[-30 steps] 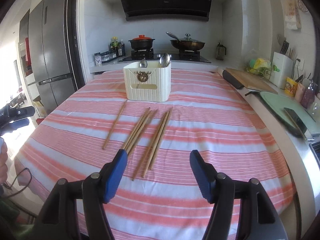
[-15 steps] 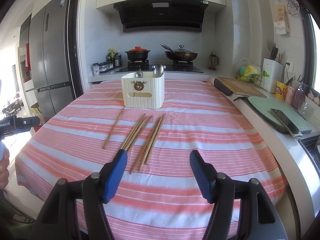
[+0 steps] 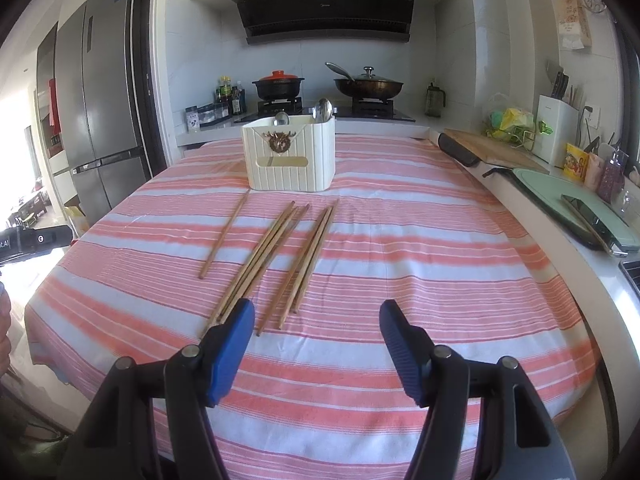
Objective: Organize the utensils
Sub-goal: 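Open both tools and withdraw them from the caddy, then close the right tool on a single wooden chopstick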
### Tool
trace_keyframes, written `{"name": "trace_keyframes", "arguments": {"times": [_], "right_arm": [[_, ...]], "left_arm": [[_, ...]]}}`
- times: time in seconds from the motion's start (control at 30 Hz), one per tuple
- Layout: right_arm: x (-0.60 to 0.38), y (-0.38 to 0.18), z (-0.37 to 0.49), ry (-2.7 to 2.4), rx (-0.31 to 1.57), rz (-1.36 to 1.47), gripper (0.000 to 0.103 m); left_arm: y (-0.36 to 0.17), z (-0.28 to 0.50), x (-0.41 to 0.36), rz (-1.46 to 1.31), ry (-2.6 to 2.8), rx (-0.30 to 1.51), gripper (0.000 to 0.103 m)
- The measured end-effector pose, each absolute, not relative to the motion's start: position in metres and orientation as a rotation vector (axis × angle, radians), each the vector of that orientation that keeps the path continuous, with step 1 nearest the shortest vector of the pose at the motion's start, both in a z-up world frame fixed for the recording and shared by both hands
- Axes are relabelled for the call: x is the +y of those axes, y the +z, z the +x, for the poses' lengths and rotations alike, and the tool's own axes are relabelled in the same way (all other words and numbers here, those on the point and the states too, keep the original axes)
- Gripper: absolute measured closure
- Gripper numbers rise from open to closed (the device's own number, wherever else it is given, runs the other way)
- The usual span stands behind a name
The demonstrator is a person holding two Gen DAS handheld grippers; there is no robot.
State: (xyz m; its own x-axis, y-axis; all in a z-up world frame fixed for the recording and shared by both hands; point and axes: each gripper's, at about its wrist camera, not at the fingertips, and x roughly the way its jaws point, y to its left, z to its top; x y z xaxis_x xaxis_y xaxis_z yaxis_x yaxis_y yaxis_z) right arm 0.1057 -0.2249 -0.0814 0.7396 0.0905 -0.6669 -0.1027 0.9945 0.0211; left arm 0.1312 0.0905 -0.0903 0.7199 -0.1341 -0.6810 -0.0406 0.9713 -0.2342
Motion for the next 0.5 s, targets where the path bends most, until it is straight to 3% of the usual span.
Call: {"name": "trace_keyframes", "arguments": {"times": [0.5], "right_arm": [[-0.267,-0.102,0.159,-0.01,0.814,0.077,0.037]], "left_arm": [[-0.112,0.226,0.057,-0.224,-0.144,0.893,0.005]]}}
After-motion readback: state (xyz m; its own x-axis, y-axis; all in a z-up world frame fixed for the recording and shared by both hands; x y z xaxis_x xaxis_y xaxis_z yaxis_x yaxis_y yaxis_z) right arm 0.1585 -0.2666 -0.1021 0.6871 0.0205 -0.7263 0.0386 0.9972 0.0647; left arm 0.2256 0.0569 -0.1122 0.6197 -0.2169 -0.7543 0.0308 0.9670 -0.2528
